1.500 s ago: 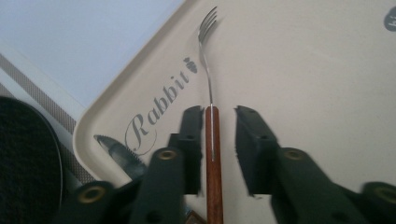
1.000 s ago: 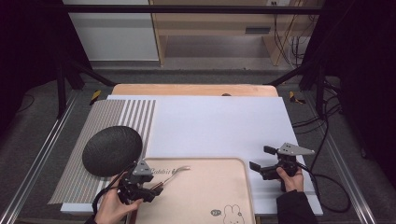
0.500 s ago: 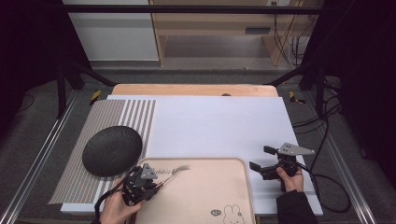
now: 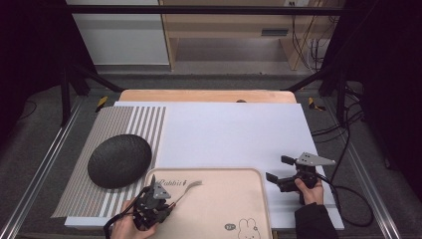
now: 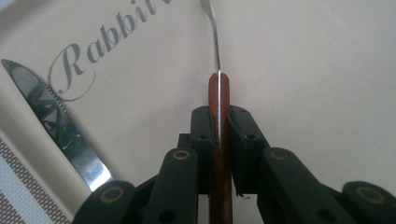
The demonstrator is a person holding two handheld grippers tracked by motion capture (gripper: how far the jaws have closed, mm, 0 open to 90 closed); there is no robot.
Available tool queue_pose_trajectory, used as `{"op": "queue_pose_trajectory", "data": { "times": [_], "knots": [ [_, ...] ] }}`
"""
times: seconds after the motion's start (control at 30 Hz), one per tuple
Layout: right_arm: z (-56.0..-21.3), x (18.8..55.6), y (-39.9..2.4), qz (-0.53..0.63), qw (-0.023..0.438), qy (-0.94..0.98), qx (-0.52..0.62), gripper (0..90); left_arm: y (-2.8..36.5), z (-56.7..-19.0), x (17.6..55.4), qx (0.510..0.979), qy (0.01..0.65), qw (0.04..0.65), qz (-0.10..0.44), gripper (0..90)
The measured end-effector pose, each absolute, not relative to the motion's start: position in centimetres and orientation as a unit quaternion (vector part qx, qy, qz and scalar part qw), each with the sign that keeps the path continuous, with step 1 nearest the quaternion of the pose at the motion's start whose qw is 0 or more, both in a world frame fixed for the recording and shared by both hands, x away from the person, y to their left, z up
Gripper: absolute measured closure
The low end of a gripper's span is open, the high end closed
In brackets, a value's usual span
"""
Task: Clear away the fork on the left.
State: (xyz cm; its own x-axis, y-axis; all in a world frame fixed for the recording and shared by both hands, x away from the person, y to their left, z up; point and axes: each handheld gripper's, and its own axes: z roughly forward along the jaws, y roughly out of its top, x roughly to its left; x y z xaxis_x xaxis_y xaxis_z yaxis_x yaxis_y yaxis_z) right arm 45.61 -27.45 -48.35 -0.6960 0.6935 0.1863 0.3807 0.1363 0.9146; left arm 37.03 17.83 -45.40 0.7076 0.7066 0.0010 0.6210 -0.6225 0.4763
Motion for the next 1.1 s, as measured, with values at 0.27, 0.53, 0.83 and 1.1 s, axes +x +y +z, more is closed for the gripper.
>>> {"op": "queue_pose_trajectory", "data": {
  "times": [0.27,0.53,0.83,1.1],
  "knots": [
    [-48.4,45.6,-27.4,0.548,0.142,0.741,0.363,0.2,17.7,-46.1,36.2,0.894,0.375,0.228,0.090,79.8],
    [-48.3,45.6,-27.5,0.549,0.143,0.739,0.363,0.2,17.8,-45.8,36.5,0.897,0.359,0.245,0.082,55.4],
    [-48.4,45.6,-27.4,0.548,0.142,0.740,0.364,0.2,17.3,-44.5,37.8,0.893,0.330,0.292,0.095,15.9],
    [-48.4,45.6,-27.4,0.547,0.142,0.740,0.364,0.2,15.7,-44.2,38.4,0.896,0.312,0.303,0.096,14.1]
  ]
}}
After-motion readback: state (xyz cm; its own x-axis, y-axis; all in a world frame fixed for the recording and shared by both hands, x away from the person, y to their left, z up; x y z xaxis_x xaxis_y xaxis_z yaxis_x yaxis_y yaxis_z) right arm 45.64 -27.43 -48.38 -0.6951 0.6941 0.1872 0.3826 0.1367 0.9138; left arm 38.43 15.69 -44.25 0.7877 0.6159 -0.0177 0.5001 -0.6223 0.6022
